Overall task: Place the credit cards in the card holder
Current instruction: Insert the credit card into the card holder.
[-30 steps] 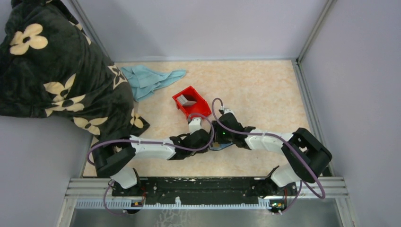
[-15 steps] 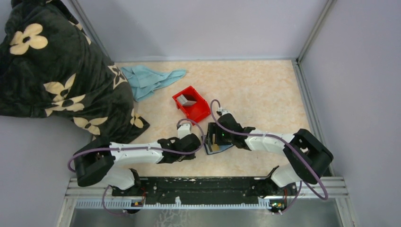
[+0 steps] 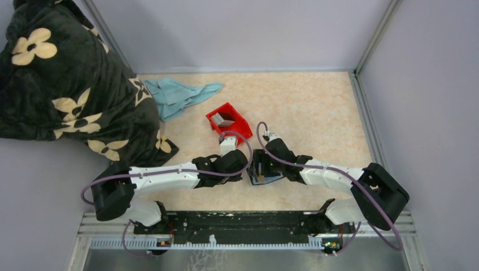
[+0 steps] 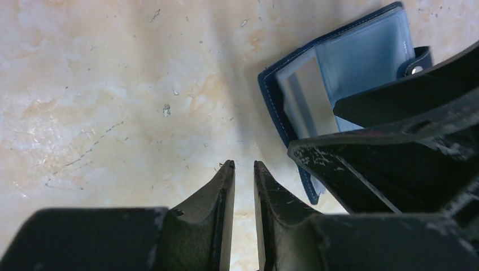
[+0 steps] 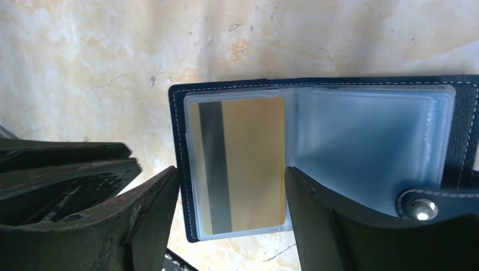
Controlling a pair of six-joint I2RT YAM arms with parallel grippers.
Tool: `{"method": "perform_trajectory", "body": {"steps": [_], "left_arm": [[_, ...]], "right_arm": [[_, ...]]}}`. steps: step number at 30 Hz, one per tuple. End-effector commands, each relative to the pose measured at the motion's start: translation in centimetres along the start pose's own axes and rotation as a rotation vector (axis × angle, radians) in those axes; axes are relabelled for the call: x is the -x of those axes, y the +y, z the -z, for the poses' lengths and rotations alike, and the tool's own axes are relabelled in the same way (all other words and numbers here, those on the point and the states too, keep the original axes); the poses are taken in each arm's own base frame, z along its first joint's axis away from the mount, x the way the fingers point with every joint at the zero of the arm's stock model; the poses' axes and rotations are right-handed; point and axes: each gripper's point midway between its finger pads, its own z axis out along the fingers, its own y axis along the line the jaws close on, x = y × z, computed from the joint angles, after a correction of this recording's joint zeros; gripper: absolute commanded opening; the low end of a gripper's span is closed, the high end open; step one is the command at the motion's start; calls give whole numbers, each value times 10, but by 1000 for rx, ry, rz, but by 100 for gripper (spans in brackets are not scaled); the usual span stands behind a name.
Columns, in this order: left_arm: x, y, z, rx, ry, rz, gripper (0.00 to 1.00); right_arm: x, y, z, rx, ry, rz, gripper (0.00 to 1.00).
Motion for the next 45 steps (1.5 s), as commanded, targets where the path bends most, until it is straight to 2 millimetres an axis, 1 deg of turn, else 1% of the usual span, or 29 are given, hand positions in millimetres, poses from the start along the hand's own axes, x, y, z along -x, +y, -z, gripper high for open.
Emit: {"method": "perform_trajectory", "body": {"steps": [1, 4, 6, 11, 15, 18, 22, 27, 32, 35, 40, 45], "left_arm": [[1, 0, -3, 35, -1, -38, 25], [3, 2, -1, 39, -11, -33, 25], [5, 7, 1, 59, -20, -29, 25], [4, 18, 10, 69, -28, 3, 25], [-4, 22, 11, 56, -11, 30, 25], [-6, 22, 11, 52, -6, 36, 25], [1, 16, 13, 45, -22, 33, 25], [8, 13, 13, 59, -39, 17, 26], [6, 16, 11, 75, -31, 15, 26], [5, 20, 12, 80, -32, 20, 26], [1, 22, 15, 71, -27, 36, 26], [7, 13, 15, 25, -48, 48, 26]], "right_arm": [[19, 24, 12, 88, -76, 42, 68], [26, 30, 17, 103, -93, 59, 68], [29, 31, 18, 103, -103, 68, 68], [25, 28, 13, 98, -88, 72, 67], [20, 26, 14, 106, -92, 58, 67], [19, 25, 15, 108, -94, 59, 65], [16, 28, 15, 121, -87, 63, 64], [15, 39, 16, 138, -91, 85, 64], [16, 51, 18, 144, -93, 105, 64], [16, 54, 20, 144, -99, 110, 64], [9, 55, 16, 147, -84, 111, 64], [-4, 61, 10, 157, -62, 123, 63]]}}
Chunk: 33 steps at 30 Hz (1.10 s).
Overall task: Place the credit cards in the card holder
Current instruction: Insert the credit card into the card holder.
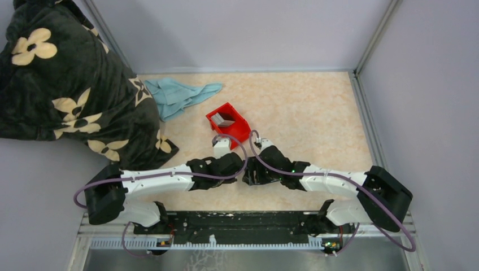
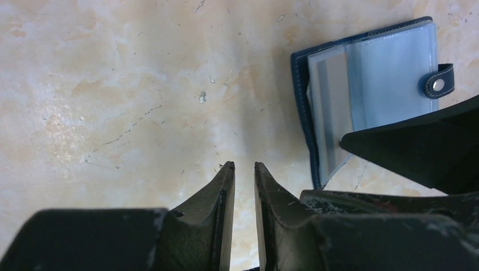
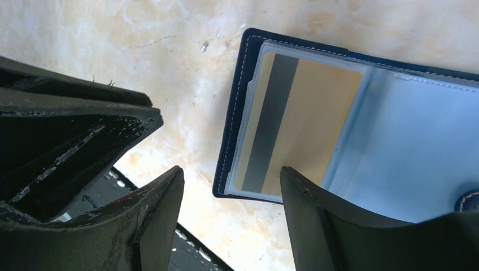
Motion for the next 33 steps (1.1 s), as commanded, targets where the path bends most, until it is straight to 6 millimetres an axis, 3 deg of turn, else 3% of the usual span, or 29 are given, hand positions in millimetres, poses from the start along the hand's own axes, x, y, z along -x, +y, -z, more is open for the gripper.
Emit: {"method": "perform_trajectory", "body": {"steps": [1, 10, 14, 21, 26, 33], "left_arm": [[9, -10, 4, -44, -33, 30, 26], [7, -26, -11, -44, -15, -15, 26], [-1, -23, -16, -37, 6, -12, 26], [-7, -14, -12, -39, 16, 20, 26], [-18, -15, -15, -59, 51, 36, 25], [-36, -28, -20, -104, 108, 46, 24]], "right_arm": [[14, 26, -4, 62, -54, 8, 63], [-3, 14, -12, 30, -42, -1, 55], [-15, -1, -20, -19, -15, 1, 40], [-29, -16, -27, -66, 14, -12, 26], [-36, -31, -31, -135, 39, -21, 4], [-35, -45, -39, -161, 51, -37, 0]]}}
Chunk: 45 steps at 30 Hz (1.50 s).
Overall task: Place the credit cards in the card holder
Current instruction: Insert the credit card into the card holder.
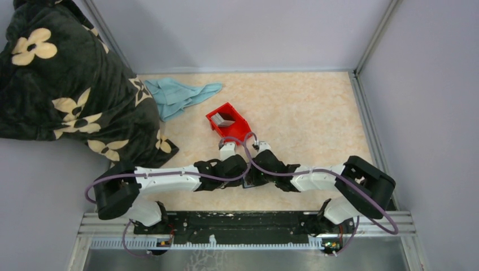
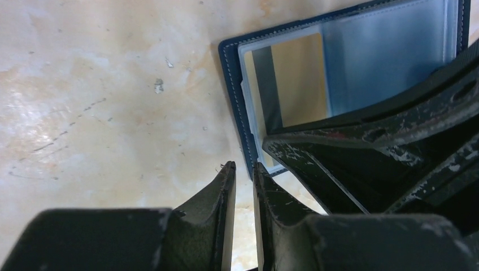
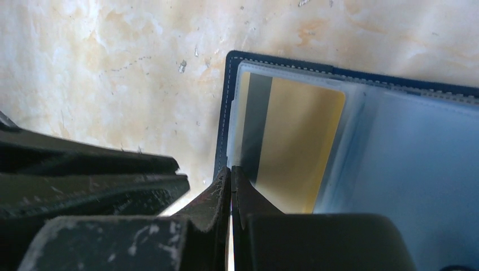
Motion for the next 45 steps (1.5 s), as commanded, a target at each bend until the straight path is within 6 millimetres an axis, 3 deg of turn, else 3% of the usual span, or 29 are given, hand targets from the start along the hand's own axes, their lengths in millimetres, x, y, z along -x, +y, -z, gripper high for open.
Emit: {"method": "perform_trajectory", "body": {"steps": [1, 10, 18, 34, 39, 45], "left_arm": [[-15, -13, -3, -49, 42, 23, 24], [-44, -25, 2, -75, 86, 14, 23], [-55, -29, -20, -37, 67, 11, 25], [-27, -38, -52, 21, -120, 43, 27], [-20, -44, -44, 7, -133, 45, 27], [-13, -34, -22, -6, -146, 82, 31]], "right_arm": [[-18, -37, -6, -126, 71, 16, 0], [-7, -43, -10, -136, 65, 16, 0], [-2, -41, -11, -129, 62, 22, 0], [42, -40, -13, -122, 6, 43, 7], [57, -29, -9, -87, -20, 71, 12], [79, -13, 3, -56, -65, 115, 23]]}}
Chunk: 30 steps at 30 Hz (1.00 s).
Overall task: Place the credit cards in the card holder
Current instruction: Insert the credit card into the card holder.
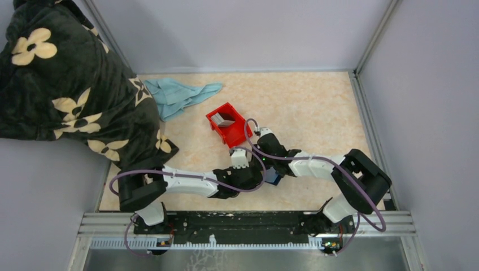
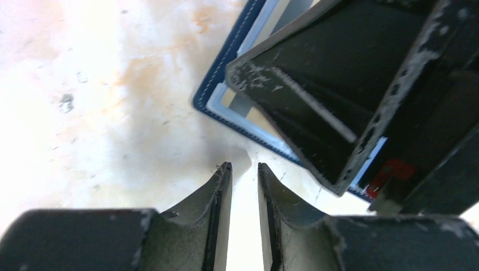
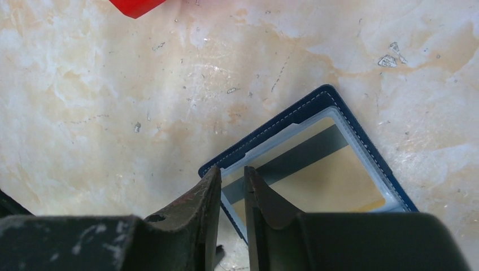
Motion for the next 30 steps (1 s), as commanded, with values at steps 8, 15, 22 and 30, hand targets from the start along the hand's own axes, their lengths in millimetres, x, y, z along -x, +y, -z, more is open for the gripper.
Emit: {"method": "perform_trajectory", "body": {"steps": [8, 15, 22, 30], "left_arm": [[14, 19, 35, 25, -39, 25, 35], [16, 27, 40, 49, -75, 27, 37], [20, 27, 33, 100, -110, -19, 38], [39, 28, 40, 115, -184, -22, 38]], "right_arm": [[43, 26, 21, 61, -87, 68, 33], [50, 30, 27, 73, -106, 79, 43], [60, 33, 35, 65, -126, 88, 48], [75, 37, 46, 60, -165, 97, 49]]}}
